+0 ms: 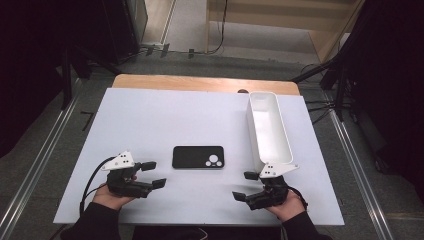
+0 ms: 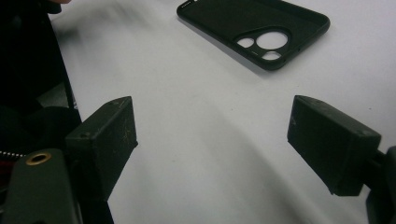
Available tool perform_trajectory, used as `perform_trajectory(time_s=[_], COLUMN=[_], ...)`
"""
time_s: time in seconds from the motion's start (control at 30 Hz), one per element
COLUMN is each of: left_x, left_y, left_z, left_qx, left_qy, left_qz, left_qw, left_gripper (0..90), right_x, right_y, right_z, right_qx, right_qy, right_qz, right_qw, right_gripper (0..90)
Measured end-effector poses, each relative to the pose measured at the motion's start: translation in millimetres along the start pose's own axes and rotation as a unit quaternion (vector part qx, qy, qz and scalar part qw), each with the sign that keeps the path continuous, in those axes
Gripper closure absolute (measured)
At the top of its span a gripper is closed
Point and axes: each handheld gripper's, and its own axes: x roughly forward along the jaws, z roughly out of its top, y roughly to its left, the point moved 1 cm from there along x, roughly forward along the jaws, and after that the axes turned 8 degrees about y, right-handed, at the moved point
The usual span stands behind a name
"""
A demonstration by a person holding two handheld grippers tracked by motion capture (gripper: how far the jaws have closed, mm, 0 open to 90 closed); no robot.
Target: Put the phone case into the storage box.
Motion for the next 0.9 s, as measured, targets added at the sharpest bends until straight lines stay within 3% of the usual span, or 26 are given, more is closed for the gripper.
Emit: perform_trajectory(time_s=[0.9], left_x=[-1.1], left_y=[2.1], left_z=[-0.8], left_qx=[-0.005], left_qy=[0.001], left_qz=[0.004], left_qw=[1.0], left_gripper=[23.4], right_x=[-0.9], right_y=[-2.4], right_z=[1.1], right_qx=[0.008], right_qy=[-0.003], right_qz=[0.001], right_qw=[1.0], right_gripper=[14.3])
